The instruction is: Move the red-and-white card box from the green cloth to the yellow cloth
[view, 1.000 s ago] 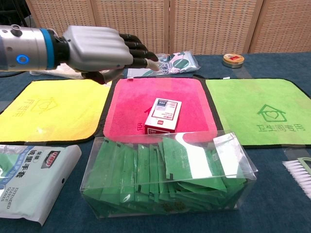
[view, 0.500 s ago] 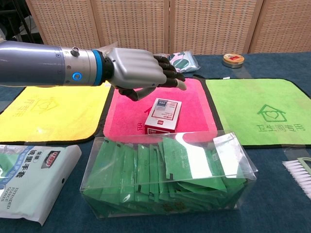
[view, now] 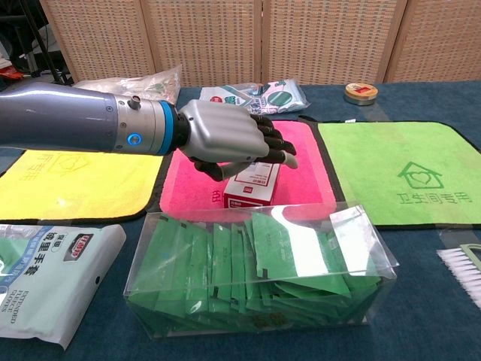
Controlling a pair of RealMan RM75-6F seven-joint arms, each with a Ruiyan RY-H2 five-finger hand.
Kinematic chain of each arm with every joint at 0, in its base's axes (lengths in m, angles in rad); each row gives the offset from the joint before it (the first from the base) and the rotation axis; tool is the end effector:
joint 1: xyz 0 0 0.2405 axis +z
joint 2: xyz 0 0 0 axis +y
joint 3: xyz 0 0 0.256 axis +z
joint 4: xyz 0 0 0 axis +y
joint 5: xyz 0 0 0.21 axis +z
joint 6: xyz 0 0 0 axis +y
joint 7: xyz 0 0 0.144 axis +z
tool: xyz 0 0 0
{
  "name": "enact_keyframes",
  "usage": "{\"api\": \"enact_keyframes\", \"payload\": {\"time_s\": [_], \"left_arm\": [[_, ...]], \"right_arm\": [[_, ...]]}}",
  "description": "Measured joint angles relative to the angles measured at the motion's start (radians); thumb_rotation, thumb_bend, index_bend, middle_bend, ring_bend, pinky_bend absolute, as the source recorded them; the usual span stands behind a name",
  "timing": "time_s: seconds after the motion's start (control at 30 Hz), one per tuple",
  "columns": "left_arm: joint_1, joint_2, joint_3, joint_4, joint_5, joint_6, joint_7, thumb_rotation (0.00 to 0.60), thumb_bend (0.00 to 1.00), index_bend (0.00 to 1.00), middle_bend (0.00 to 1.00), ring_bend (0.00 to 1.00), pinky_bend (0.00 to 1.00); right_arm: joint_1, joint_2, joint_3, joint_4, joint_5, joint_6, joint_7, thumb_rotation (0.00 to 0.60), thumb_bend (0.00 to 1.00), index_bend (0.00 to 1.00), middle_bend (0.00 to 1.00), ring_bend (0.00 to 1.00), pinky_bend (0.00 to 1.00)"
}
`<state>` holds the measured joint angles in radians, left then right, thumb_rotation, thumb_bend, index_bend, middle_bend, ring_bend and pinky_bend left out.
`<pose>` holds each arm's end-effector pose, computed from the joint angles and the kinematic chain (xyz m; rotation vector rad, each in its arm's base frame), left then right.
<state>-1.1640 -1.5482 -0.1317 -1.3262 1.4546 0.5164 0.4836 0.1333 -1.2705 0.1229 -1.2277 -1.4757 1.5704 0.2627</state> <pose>-0.0360 0.3679 -0.0628 -2.5270 0.0170 -0.6219 -0.3505 -0.2144 0.1745 1.2623 -0.7797 1.0635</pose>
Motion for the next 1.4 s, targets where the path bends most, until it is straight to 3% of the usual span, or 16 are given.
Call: {"api": "enact_keyframes", "payload": {"time_s": [0.8, 1.4], "left_arm": [[0.001, 0.043, 0.094, -0.024, -0.040, -0.004, 0.006, 0.600, 0.97, 0.00, 0.00, 0.00, 0.00], [0.066, 0.191, 0.168, -0.099, -0.069, 0.049, 0.055, 0.600, 0.98, 0.00, 0.00, 0.00, 0.00]], "right_arm": [[-0.006, -0.002, 0.006, -0.004, -0.016, 0.001, -0.008, 0.600, 0.24, 0.09, 0.00, 0.00, 0.00], [-0.010, -0.002, 0.006, -0.010, -0.026, 0.005, -0.016, 0.600, 0.25, 0.09, 0.00, 0.00, 0.00]]}}
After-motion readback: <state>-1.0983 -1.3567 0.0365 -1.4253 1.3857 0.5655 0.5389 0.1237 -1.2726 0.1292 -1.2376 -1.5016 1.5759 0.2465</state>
